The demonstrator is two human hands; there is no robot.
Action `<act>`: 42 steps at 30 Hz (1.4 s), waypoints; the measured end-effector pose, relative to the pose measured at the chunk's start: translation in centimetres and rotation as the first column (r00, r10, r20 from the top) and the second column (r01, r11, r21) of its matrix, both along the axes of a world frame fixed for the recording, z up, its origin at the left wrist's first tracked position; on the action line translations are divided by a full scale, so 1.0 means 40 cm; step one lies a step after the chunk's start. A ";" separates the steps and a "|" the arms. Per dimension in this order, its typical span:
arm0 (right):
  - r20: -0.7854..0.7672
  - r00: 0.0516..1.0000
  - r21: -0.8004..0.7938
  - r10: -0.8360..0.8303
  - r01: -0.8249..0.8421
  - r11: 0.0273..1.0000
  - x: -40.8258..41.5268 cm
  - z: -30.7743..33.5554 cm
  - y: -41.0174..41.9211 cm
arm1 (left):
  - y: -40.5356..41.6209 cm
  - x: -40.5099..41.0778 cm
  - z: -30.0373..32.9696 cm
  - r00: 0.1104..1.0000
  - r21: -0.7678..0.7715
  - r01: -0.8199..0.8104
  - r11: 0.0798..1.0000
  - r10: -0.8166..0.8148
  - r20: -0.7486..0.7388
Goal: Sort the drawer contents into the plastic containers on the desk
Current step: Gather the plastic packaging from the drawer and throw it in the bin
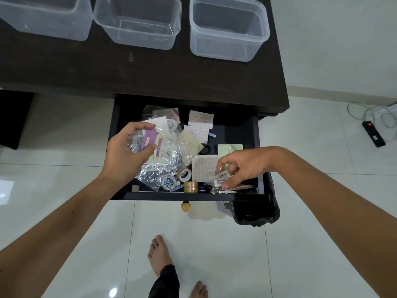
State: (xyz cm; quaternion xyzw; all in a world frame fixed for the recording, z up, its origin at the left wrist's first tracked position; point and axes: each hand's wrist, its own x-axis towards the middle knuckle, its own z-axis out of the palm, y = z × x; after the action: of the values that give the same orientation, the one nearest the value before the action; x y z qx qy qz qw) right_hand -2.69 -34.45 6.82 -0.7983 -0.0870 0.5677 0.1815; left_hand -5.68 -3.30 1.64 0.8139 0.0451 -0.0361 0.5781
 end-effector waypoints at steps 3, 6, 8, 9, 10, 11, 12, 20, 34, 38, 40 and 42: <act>-0.019 0.999 0.034 -0.043 0.043 0.998 -0.003 -0.006 -0.004 | 0.000 -0.001 -0.001 1.000 0.005 0.004 1.000 -0.004 0.000; -0.085 0.992 0.073 -0.092 0.098 0.992 -0.007 -0.010 -0.009 | 0.002 -0.001 -0.004 1.000 0.009 0.007 1.000 -0.007 -0.007; -0.126 0.985 0.095 -0.117 0.129 0.987 -0.012 -0.004 -0.012 | 0.002 -0.001 -0.005 1.000 0.009 0.004 1.000 -0.004 -0.015; -0.123 0.985 0.096 -0.118 0.130 0.987 -0.013 -0.003 -0.013 | 0.002 0.000 -0.006 1.000 0.009 0.004 1.000 -0.004 -0.020; -0.116 0.987 0.096 -0.115 0.126 0.987 -0.014 -0.002 -0.013 | 0.001 0.000 -0.007 1.000 0.009 0.006 1.000 -0.006 -0.023; -0.116 0.986 0.096 -0.117 0.128 0.987 -0.015 -0.003 -0.013 | 0.001 0.000 -0.006 1.000 0.011 0.008 1.000 -0.008 -0.025; -0.125 0.984 0.098 -0.128 0.141 0.985 -0.014 -0.006 -0.013 | 0.001 -0.001 -0.005 1.000 0.013 0.011 1.000 -0.010 -0.026; -0.105 0.918 0.276 -0.382 0.396 0.876 -0.024 -0.019 -0.035 | -0.004 -0.002 -0.005 0.998 -0.010 0.026 1.000 -0.027 -0.059; -0.014 0.662 0.663 -0.749 0.567 0.489 -0.018 -0.013 0.020 | -0.071 0.029 0.000 0.989 -0.063 0.132 0.989 -0.136 -0.058; 0.064 0.646 0.658 -0.760 0.545 0.519 -0.015 -0.029 0.055 | -0.094 0.033 0.006 0.980 -0.123 0.185 0.975 -0.193 -0.056; 0.101 0.636 0.649 -0.765 0.540 0.535 -0.016 -0.041 0.067 | -0.107 0.033 0.013 0.980 -0.158 0.175 0.972 -0.187 -0.068; 0.143 0.636 0.630 -0.759 0.533 0.565 -0.016 -0.052 0.074 | -0.116 0.032 0.018 0.982 -0.220 0.152 0.964 -0.173 -0.079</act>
State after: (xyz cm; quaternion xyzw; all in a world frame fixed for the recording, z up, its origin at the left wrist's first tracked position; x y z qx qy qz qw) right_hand -3.31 -31.48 4.76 -0.7853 0.0303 0.2339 0.5725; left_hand -4.39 -7.95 2.36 0.7455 0.0023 -0.1276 0.6541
